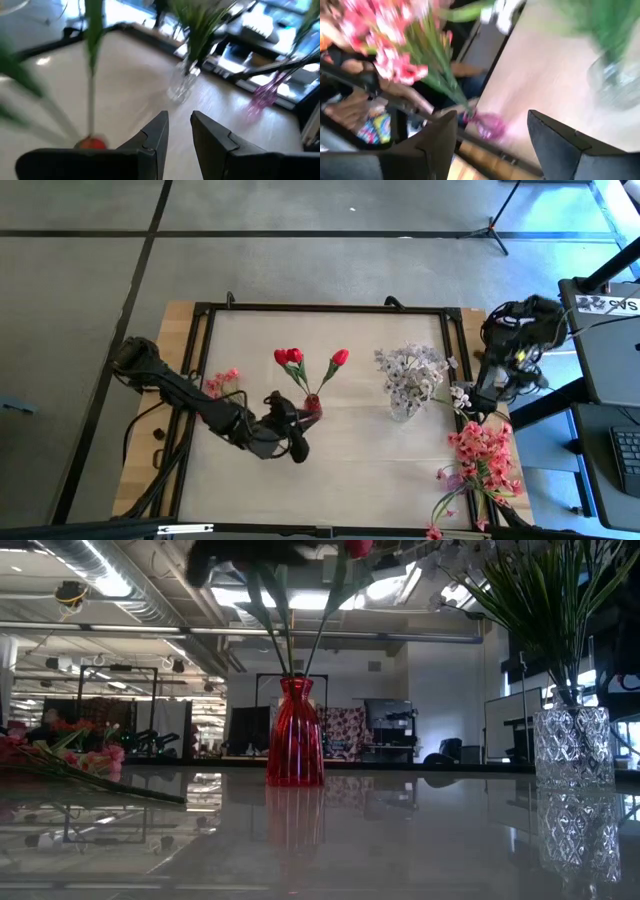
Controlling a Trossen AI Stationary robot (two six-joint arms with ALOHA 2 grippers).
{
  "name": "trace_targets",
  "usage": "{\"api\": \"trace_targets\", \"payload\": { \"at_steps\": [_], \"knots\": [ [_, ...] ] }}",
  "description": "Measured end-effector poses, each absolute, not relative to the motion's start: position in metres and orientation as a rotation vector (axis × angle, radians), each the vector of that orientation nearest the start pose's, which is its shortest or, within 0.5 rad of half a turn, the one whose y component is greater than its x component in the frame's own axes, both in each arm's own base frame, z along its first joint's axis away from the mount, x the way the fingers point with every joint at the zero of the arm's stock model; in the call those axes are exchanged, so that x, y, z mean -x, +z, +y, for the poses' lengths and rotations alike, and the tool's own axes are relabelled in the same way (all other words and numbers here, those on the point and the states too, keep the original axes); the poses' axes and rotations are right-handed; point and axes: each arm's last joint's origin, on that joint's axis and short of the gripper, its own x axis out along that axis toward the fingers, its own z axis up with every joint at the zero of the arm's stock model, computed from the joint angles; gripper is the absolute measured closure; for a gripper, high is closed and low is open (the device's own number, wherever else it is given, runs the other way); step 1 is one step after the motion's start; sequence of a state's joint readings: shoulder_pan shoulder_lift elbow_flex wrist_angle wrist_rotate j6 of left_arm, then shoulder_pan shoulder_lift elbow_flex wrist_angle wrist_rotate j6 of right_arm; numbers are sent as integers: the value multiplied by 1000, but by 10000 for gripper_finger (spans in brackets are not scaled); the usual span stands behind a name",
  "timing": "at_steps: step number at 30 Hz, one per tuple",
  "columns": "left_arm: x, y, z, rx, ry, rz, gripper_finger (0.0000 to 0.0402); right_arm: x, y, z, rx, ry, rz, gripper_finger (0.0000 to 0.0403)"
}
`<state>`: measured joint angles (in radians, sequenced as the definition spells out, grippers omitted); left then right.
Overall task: Sort flowers into vase by color
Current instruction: Put the pink flowers into the pink vase
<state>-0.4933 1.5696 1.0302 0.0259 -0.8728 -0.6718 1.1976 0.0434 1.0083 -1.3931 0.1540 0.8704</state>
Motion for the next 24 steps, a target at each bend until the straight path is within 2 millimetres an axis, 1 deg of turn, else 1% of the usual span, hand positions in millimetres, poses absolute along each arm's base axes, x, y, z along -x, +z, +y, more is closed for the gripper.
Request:
{"api": "trace_targets", "payload": {
  "at_steps": [2, 5, 9, 13, 16, 21, 24],
  "knots": [
    [-299, 248, -138, 380, 502, 305, 319, 23, 319, -76, -492, 762, 677, 162],
    [-286, 237, -132, 551, 549, 448, 319, 26, 331, -92, -485, 708, 537, 162],
    [-273, 218, -125, 813, 719, 601, 319, 27, 338, -103, -460, 640, 432, 162],
    [-261, 200, -123, 1030, 923, 769, 319, 26, 337, -103, -415, 617, 407, 162],
    [-251, 188, -121, 1134, 1145, 845, 319, 24, 334, -98, -396, 616, 421, 162],
    [-239, 177, -114, 1242, 1499, 849, 319, 22, 327, -88, -361, 654, 475, 162],
    [-233, 172, -109, 1266, 1707, 848, 319, 20, 323, -82, -347, 667, 507, 162]
  ]
}}
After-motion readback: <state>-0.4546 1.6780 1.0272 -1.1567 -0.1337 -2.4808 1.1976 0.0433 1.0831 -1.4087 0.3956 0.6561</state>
